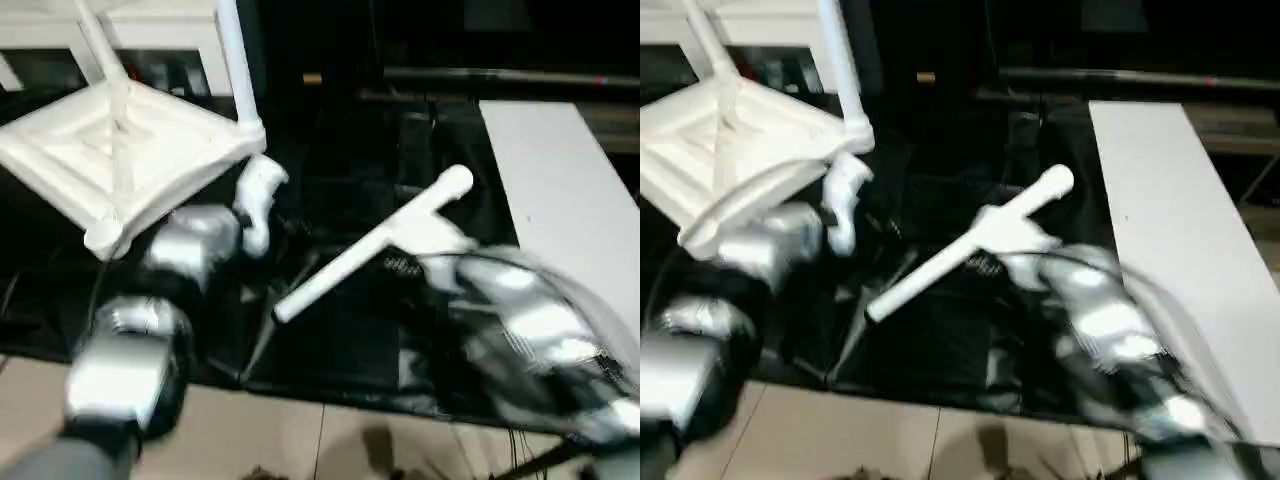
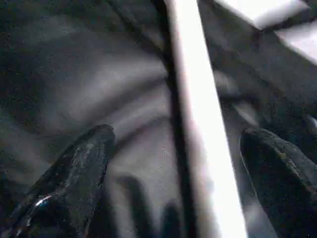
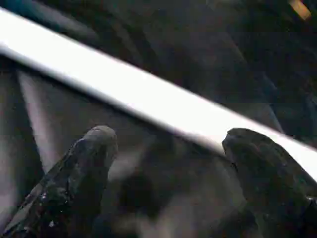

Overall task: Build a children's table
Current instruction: Pick table leg

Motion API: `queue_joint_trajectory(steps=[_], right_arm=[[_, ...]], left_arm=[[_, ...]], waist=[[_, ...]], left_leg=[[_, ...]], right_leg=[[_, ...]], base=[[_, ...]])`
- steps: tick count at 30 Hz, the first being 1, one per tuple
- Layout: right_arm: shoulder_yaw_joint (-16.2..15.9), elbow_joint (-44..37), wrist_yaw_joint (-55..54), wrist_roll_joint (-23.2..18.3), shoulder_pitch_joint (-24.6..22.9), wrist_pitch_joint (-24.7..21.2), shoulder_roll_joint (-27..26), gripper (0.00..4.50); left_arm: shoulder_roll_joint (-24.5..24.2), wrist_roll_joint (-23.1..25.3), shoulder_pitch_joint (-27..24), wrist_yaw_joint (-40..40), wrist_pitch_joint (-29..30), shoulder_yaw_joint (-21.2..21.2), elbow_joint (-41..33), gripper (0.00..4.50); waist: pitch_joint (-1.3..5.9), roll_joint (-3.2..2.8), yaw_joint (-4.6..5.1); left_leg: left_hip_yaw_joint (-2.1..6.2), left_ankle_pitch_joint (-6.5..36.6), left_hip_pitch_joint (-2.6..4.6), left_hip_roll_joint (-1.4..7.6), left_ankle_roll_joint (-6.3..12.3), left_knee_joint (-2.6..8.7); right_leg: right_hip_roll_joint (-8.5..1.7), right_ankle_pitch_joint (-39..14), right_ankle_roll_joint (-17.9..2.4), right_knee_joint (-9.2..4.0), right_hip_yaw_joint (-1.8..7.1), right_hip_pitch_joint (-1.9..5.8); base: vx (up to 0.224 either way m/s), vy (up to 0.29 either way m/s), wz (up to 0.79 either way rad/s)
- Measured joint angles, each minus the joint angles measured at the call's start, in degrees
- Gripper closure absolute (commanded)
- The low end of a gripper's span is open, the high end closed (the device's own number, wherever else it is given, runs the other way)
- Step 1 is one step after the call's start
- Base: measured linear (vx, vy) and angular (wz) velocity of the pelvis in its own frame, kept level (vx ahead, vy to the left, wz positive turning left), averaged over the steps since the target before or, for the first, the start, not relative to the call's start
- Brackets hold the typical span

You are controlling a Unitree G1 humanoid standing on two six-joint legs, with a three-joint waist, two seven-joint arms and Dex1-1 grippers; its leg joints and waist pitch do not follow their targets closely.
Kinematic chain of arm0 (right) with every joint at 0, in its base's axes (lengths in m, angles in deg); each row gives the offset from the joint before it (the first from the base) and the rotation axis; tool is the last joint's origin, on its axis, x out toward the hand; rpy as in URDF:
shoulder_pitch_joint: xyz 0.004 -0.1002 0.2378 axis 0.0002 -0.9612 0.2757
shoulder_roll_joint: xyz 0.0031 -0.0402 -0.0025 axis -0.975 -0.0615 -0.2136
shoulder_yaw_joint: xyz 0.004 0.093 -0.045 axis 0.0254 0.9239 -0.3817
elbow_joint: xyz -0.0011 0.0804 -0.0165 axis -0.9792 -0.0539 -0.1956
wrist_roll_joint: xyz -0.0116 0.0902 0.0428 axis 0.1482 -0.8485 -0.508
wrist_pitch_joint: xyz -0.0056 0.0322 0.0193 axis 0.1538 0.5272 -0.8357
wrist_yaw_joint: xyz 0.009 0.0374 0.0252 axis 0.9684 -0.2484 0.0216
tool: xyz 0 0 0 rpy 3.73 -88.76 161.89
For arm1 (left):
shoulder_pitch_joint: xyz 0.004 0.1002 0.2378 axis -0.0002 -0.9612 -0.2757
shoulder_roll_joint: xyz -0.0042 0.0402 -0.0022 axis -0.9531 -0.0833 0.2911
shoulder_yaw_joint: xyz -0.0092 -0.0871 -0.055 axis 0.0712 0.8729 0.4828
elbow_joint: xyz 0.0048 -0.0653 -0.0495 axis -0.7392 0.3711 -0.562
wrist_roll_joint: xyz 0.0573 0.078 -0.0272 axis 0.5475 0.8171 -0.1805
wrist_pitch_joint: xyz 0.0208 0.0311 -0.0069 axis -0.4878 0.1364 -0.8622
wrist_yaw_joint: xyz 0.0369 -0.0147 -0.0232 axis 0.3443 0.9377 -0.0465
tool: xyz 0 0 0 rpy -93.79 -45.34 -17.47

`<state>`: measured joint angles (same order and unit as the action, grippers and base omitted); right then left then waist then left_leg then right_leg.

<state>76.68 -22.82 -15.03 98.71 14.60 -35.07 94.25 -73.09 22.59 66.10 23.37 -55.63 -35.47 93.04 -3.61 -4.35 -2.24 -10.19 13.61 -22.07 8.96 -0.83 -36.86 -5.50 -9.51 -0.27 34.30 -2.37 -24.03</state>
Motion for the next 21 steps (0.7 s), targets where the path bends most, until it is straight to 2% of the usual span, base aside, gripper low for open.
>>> queue_joint_trajectory(steps=[2,6,10,11,13,14,17,18,21], right_arm=[[0.69,-1.22,0.01,-0.05,-1.12,-0.62,1.07,0.61],[1.88,-3.97,0.04,-0.55,-3.21,-2.24,2.5,0.61],[2.75,-6.38,0.21,-1.08,-4.57,-4.15,3.11,0.61],[2.75,-6.56,0.28,-1.11,-4.63,-4.7,3.08,0.61],[2.75,-6.85,0.41,-1.19,-4.83,-5.01,3.09,0.61],[2.75,-6.98,0.48,-1.2,-4.83,-5.09,3.09,0.61],[2.75,-7.93,1.03,-1.45,-4.81,-5.23,3.09,0.61],[2.75,-7.97,1.16,-1.75,-4.81,-5.23,3.09,0.61],[2.74,-8.47,1.67,-2.6,-4.9,-5.34,3.17,0.61]], left_arm=[[0.28,2.97,-1.6,1.46,-0.69,-2.29,0.26,0.01],[-0.88,7.66,-2.81,5.33,-1.66,-4.13,0.2,0.01],[-1.98,7.9,-5.68,4.34,1.16,-5.26,-5.24,0.01],[-2.24,7.82,-6.12,3.85,2.36,-5.7,-6.81,0.19],[-2.66,7.09,-7.2,2.79,3.57,-6.28,-9.12,0.19],[-2.68,6.66,-7.59,2.46,3.85,-6.3,-9.73,0.37],[-3.39,6.69,-7.73,1.25,2.55,-6.89,-9.98,0.48],[-3.65,6.98,-7.73,1.09,2.15,-6.9,-9.98,0.71],[-5.09,7.29,-7.73,-1.63,1.43,-7.13,-9.98,0.83]], waist=[[0.01,-0.01,0.42],[0.06,-0.1,0.63],[0.06,-0.1,0.46],[0.06,-0.1,0.45],[0.06,-0.1,0.43],[0.06,-0.1,0.43],[0.06,-0.1,0.43],[0.06,-0.1,0.43],[0.06,-0.1,0.5]], left_leg=[[0.01,-0.07,0.04,0.03,0.1,0.0],[0.05,-0.12,0.16,0.16,0.13,0.0],[0.05,-0.3,0.16,0.28,-0.17,0.04],[0.04,-0.32,0.13,0.27,-0.22,0.04],[0.03,-0.32,0.13,0.27,-0.22,0.04],[0.03,-0.33,0.11,0.27,-0.23,0.04],[0.03,-0.33,0.11,0.27,-0.23,0.04],[0.03,-0.33,0.12,0.27,-0.22,0.04],[0.03,-0.33,0.12,0.27,-0.23,0.04]], right_leg=[[0.03,0.0,0.0,0.09,-0.01,0.0],[0.12,0.02,-0.01,0.18,-0.09,0.07],[0.14,0.02,0.0,0.19,-0.18,0.09],[0.14,0.03,-0.01,0.18,-0.17,0.08],[0.13,0.03,-0.02,0.16,-0.16,0.09],[0.13,0.04,-0.03,0.16,-0.16,0.09],[0.13,0.04,-0.03,0.17,-0.17,0.08],[0.13,0.04,-0.03,0.17,-0.17,0.08],[0.13,0.04,-0.03,0.18,-0.17,0.07]], base=[[0.0,0.0,0.0],[0.0,0.0,0.0],[0.0,0.0,0.0],[0.0,0.0,0.0],[0.0,0.0,0.0],[0.0,0.0,0.0],[0.0,0.0,0.0],[0.0,0.0,0.0],[0.0,0.0,0.0]])
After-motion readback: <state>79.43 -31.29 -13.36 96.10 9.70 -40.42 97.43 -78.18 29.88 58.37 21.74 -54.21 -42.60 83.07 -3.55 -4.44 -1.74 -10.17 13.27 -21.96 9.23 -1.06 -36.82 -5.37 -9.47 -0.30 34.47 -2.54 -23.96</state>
